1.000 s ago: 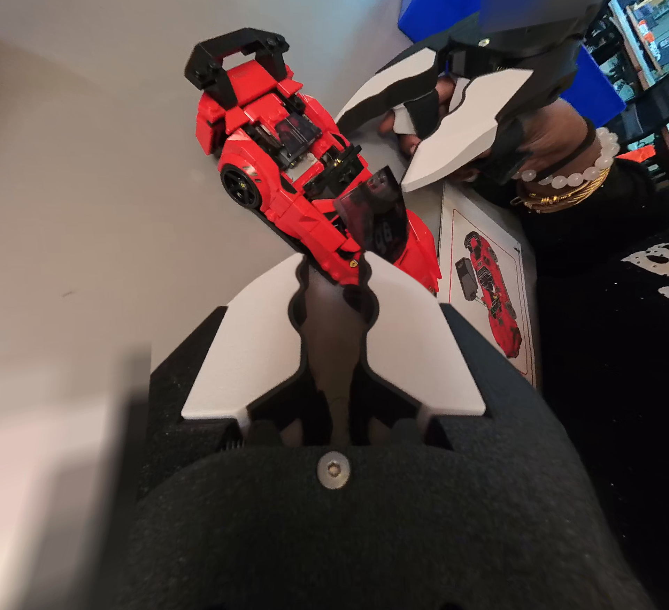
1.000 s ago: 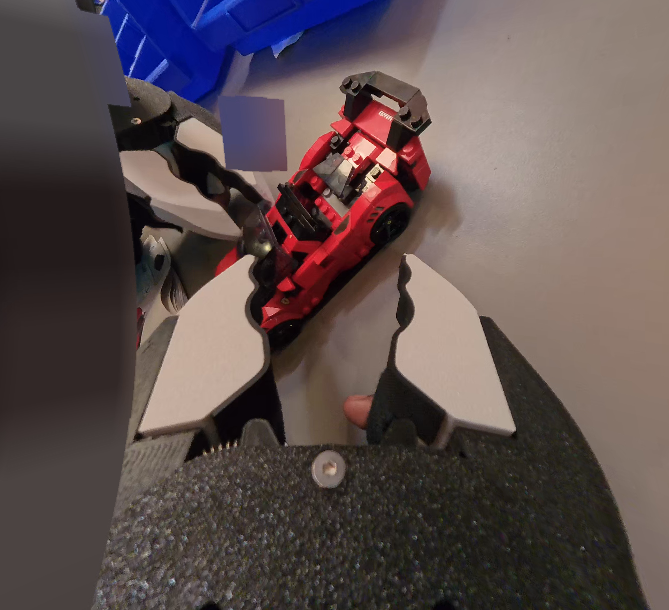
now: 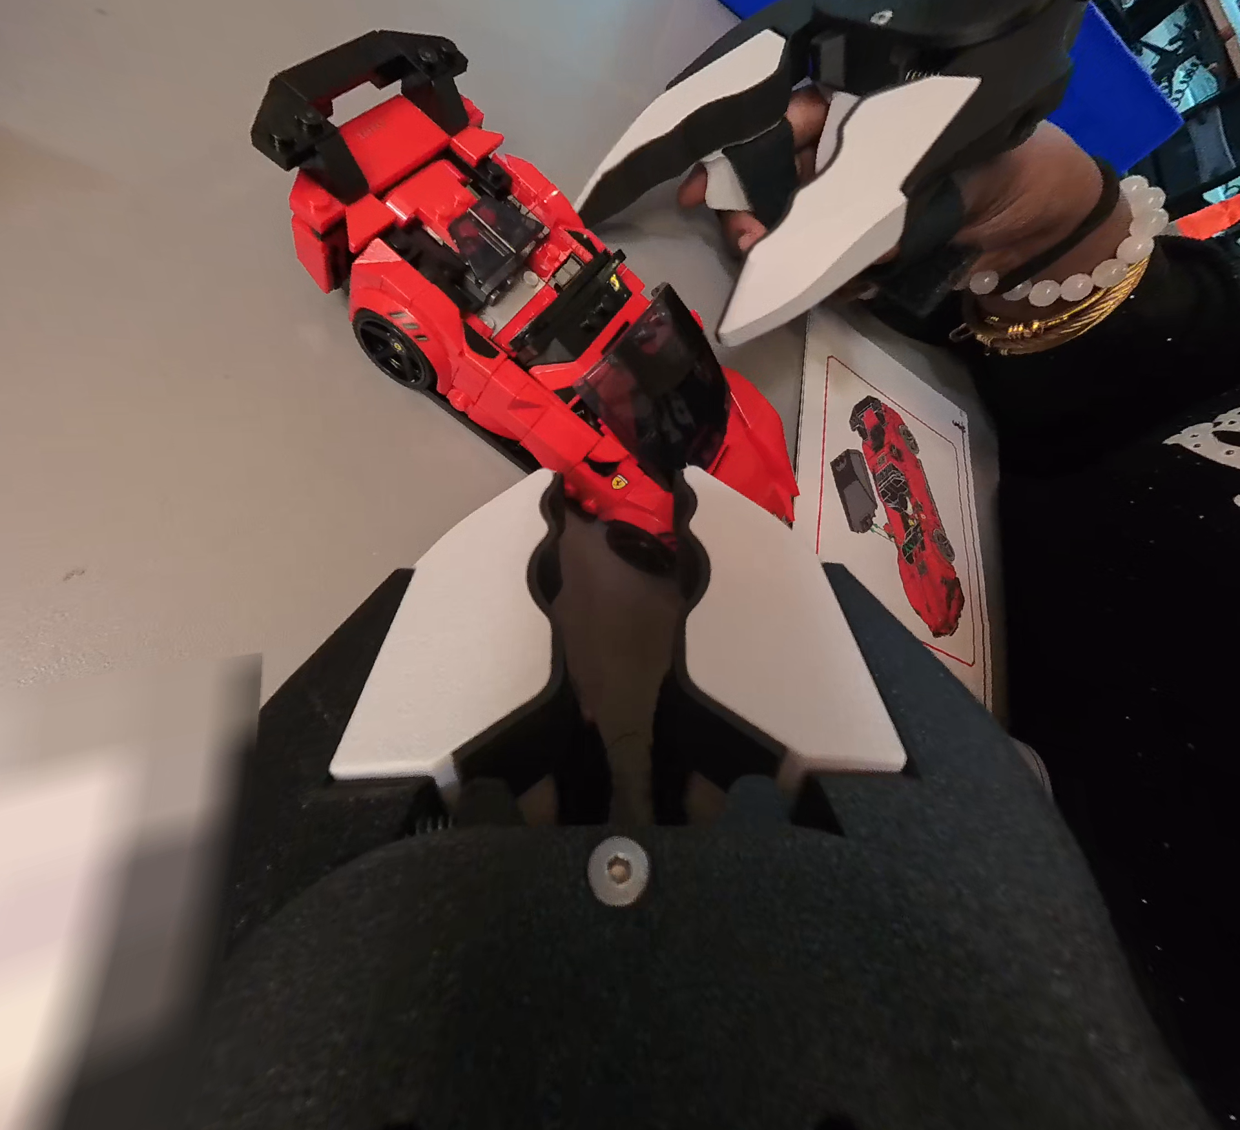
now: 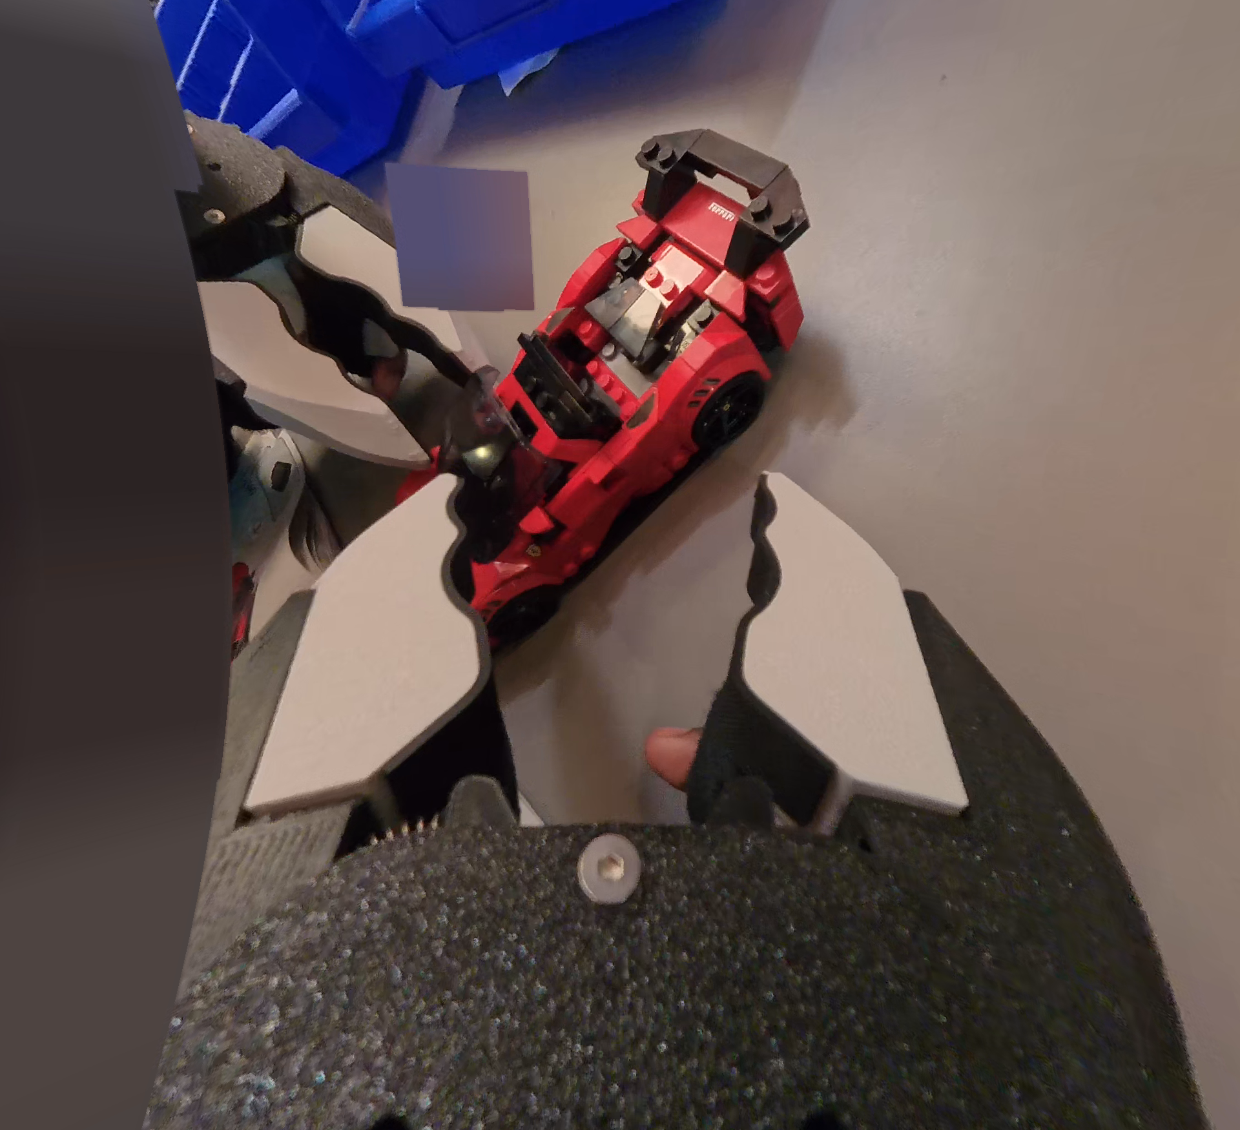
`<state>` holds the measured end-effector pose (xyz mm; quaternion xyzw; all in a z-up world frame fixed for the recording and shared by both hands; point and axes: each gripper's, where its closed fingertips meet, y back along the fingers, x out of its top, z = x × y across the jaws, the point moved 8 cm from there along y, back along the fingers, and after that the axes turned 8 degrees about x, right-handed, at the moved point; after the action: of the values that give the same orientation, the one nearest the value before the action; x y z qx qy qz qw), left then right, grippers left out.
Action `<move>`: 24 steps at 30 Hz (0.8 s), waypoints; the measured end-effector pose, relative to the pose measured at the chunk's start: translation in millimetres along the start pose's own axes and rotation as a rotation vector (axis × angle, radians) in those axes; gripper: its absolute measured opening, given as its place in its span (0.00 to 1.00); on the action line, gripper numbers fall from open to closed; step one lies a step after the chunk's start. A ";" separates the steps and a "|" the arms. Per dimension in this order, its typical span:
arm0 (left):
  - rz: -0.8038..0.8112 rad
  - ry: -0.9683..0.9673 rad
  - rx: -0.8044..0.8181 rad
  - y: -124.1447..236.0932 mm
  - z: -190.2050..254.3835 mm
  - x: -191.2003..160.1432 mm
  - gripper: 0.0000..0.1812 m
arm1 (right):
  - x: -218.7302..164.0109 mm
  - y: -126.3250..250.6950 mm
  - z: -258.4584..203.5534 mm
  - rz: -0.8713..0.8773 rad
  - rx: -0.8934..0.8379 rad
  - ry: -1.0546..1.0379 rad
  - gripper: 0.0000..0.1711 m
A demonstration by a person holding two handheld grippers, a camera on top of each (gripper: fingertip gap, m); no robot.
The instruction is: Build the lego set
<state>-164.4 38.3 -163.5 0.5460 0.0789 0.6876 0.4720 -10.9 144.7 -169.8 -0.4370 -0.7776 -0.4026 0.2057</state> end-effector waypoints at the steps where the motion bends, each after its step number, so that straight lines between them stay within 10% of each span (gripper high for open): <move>1: 0.001 0.000 0.004 1.0 0.1 0.0 0.17 | -0.8 0.9 -0.8 -0.003 -0.003 -0.001 0.48; 11: 0.006 -0.065 0.138 0.4 6.1 -2.8 0.30 | -10.8 -5.3 -13.9 -0.064 -0.154 0.118 0.57; 24: 0.010 -0.100 0.104 -5.3 13.0 -2.9 0.19 | -7.8 -8.8 -13.4 -0.115 -0.189 0.152 0.57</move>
<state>-150.9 33.8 -163.7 0.6036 0.0881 0.6569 0.4430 -14.7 127.3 -171.1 -0.3773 -0.7422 -0.5171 0.1983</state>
